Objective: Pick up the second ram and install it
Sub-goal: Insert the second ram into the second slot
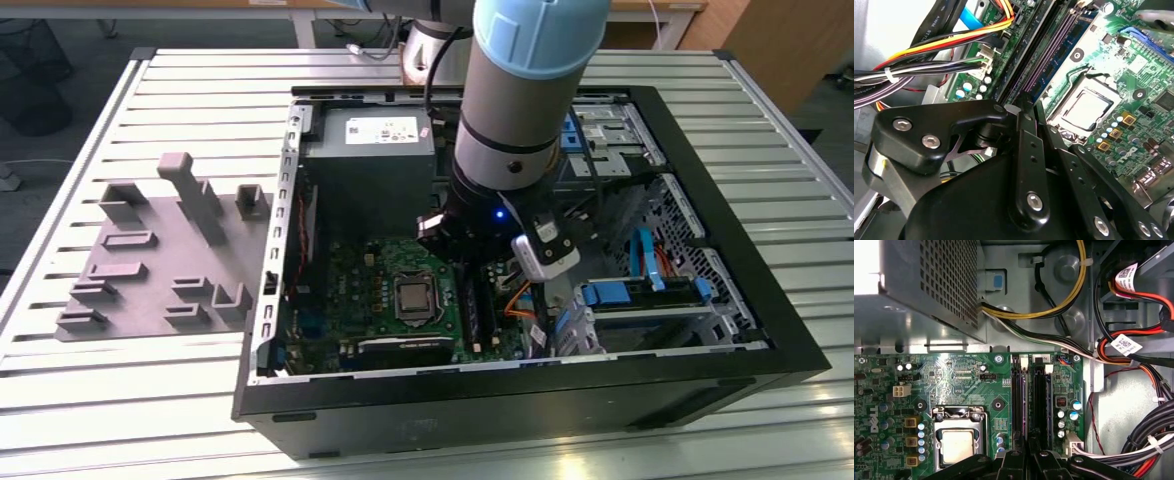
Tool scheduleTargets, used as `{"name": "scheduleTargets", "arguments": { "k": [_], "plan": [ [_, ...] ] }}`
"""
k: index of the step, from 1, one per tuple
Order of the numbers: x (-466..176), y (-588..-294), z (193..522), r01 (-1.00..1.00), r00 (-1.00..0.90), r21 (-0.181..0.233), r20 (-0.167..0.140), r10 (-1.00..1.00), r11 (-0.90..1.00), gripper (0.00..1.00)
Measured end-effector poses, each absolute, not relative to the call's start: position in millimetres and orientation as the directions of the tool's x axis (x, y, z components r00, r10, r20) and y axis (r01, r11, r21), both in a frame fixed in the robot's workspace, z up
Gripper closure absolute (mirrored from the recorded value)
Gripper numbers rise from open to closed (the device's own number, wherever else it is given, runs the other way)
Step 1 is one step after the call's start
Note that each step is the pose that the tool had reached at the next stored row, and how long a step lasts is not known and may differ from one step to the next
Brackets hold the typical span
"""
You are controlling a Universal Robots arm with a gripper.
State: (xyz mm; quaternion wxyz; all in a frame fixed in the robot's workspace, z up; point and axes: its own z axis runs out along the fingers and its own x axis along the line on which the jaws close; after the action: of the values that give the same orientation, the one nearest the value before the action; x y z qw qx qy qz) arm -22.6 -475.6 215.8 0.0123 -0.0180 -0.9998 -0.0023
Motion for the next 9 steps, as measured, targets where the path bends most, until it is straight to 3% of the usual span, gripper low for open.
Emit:
{"name": "scheduleTargets", "arguments": {
  "k": [9],
  "plan": [
    [-22.6, -475.6, 214.6, 0.036, -0.999, 0.004, 0.025, 0.036, 0.999, 0.86]
  ]
}}
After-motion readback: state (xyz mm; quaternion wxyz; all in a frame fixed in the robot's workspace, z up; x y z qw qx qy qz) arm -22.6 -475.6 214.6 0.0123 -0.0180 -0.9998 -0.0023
